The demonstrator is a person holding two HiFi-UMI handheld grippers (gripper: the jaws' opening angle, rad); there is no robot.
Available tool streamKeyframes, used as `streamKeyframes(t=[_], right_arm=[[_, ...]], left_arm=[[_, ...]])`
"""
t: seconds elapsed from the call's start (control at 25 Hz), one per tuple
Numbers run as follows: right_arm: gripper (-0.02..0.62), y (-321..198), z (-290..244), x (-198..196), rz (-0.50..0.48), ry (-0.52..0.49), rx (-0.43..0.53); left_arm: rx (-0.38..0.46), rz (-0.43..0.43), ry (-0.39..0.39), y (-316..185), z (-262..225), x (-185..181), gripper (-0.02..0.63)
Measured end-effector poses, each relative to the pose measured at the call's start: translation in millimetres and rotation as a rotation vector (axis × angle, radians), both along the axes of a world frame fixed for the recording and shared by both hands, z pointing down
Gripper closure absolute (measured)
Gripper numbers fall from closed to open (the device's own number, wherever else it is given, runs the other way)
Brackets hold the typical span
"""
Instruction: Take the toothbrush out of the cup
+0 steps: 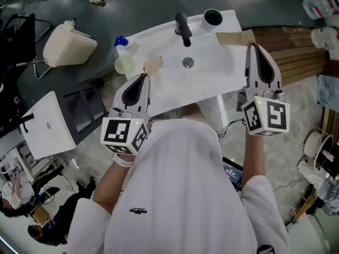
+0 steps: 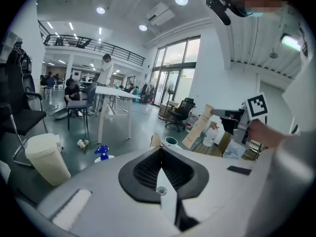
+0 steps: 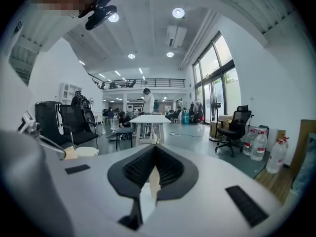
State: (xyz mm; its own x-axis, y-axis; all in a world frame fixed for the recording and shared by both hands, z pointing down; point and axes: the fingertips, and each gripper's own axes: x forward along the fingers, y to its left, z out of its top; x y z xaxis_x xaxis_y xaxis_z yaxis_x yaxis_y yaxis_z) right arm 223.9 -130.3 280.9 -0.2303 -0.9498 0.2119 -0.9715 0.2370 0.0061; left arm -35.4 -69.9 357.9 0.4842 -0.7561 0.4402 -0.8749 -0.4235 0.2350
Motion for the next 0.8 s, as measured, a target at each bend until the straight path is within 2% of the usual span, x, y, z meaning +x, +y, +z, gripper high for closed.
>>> streamKeyframes(t=[0.4,0.8], right_arm=[[0.589,62.4,29.0,-26.6,-0.032,0.006,-0.084],[0.589,76.2,25.4,-41.7,-0.077,-0.025,-0.069]], left_arm=[[0.055,0.032,0.03,19.0,-24.7,-6.4,0.6],[0.055,0.046,0.024,33.9,-28.2,-5.9,0.6]])
